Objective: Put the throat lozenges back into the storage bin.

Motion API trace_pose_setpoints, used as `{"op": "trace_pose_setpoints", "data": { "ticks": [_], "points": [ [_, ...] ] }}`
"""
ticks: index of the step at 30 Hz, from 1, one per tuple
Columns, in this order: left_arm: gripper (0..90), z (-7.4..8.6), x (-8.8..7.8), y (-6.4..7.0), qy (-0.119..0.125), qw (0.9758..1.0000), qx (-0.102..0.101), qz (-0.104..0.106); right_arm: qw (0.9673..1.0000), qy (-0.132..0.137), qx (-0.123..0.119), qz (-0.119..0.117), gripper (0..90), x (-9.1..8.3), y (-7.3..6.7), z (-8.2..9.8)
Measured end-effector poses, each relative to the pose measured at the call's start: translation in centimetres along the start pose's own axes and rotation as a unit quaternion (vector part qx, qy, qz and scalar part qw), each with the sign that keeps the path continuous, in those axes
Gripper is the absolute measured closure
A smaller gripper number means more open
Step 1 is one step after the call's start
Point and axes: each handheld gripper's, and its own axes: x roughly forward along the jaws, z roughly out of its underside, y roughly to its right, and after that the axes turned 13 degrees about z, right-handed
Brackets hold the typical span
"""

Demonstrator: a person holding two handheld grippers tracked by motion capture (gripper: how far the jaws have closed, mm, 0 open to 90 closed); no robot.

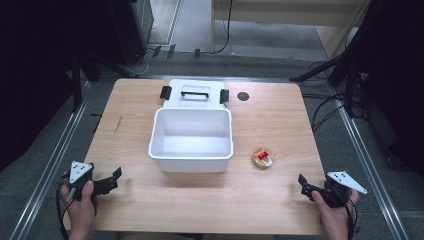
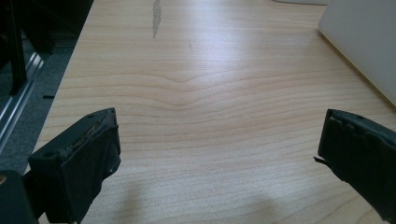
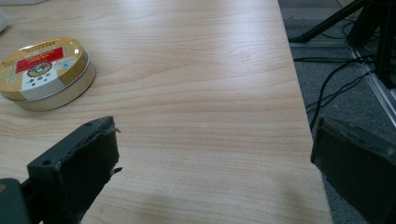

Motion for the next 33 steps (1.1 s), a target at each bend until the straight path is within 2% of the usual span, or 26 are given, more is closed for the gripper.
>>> {"op": "trace_pose_setpoints", "data": {
  "ticks": [3, 6, 8, 9, 10, 15, 17, 18, 20, 21, 27, 28, 29, 30, 31, 32, 33],
  "points": [
    [0.0, 0.0, 0.0, 0.0, 0.001, 1.0000, -0.001, 0.000, 1.0000, -0.002, -0.002, -0.001, 0.7, 0.0, 0.0, 0.0],
    [0.0, 0.0, -0.1, 0.0, 0.003, 1.0000, -0.001, 0.000, 0.9998, -0.006, 0.013, -0.009, 2.9, 0.1, 0.1, -0.2],
    [0.0, 0.0, -0.1, -0.1, 0.002, 1.0000, -0.002, 0.001, 0.9998, -0.010, 0.013, -0.008, 3.8, 0.2, 0.1, -0.2],
    [0.0, 0.0, -0.1, -0.1, 0.005, 1.0000, -0.003, 0.002, 0.9998, -0.014, 0.015, 0.006, 7.5, 0.1, 0.1, -0.4],
    [0.0, 0.0, -0.1, -0.1, 0.005, 1.0000, -0.003, 0.002, 0.9998, -0.014, 0.015, 0.006, 7.5, 0.1, 0.1, -0.4],
    [0.0, 0.1, -0.1, -0.2, 0.006, 0.9999, -0.008, 0.004, 0.9996, -0.017, -0.011, -0.019, 9.9, -0.5, -0.9, -1.7],
    [0.0, 0.1, -0.1, -0.1, 0.006, 0.9999, -0.007, 0.004, 0.9994, -0.021, -0.014, -0.022, 10.2, -0.5, -1.1, -1.9],
    [0.0, 0.1, -0.1, -0.1, 0.006, 1.0000, -0.006, 0.004, 0.9986, -0.028, -0.033, -0.029, 10.8, -0.7, -1.8, -2.4],
    [0.0, 0.1, -0.1, -0.1, 0.006, 1.0000, -0.006, 0.004, 0.9981, -0.034, -0.041, -0.031, 10.9, -0.7, -2.2, -2.6],
    [0.0, 0.1, -0.1, -0.1, 0.006, 1.0000, -0.007, 0.003, 0.9968, -0.040, -0.060, -0.035, 11.1, -0.8, -2.8, -3.0],
    [0.0, 0.0, -0.1, -0.2, 0.004, 0.9999, -0.011, 0.005, 0.9925, -0.065, -0.095, -0.039, 12.2, -0.5, -4.5, -4.4],
    [0.0, 0.0, -0.1, -0.2, 0.004, 0.9999, -0.011, 0.005, 0.9925, -0.065, -0.095, -0.039, 12.2, -0.5, -4.5, -4.4],
    [0.0, 0.0, -0.1, -0.3, 0.003, 0.9999, -0.013, 0.006, 0.9901, -0.077, -0.111, -0.037, 12.3, -0.4, -5.1, -4.8],
    [0.0, 0.0, -0.1, -0.3, 0.003, 0.9999, -0.013, 0.006, 0.9901, -0.077, -0.111, -0.037, 12.3, -0.4, -5.1, -4.8],
    [0.0, 0.0, -0.1, -0.3, 0.001, 0.9999, -0.013, 0.007, 0.9865, -0.090, -0.132, -0.036, 12.4, -0.2, -5.7, -5.4],
    [0.0, 0.0, -0.1, -0.3, 0.002, 0.9999, -0.013, 0.009, 0.9865, -0.090, -0.132, -0.036, 12.4, -0.2, -5.7, -5.4],
    [0.0, 0.0, 0.0, -0.2, 0.000, 0.9999, -0.011, 0.008, 0.9825, -0.103, -0.151, -0.037, 12.4, 0.1, -6.3, -6.0]
  ]
}}
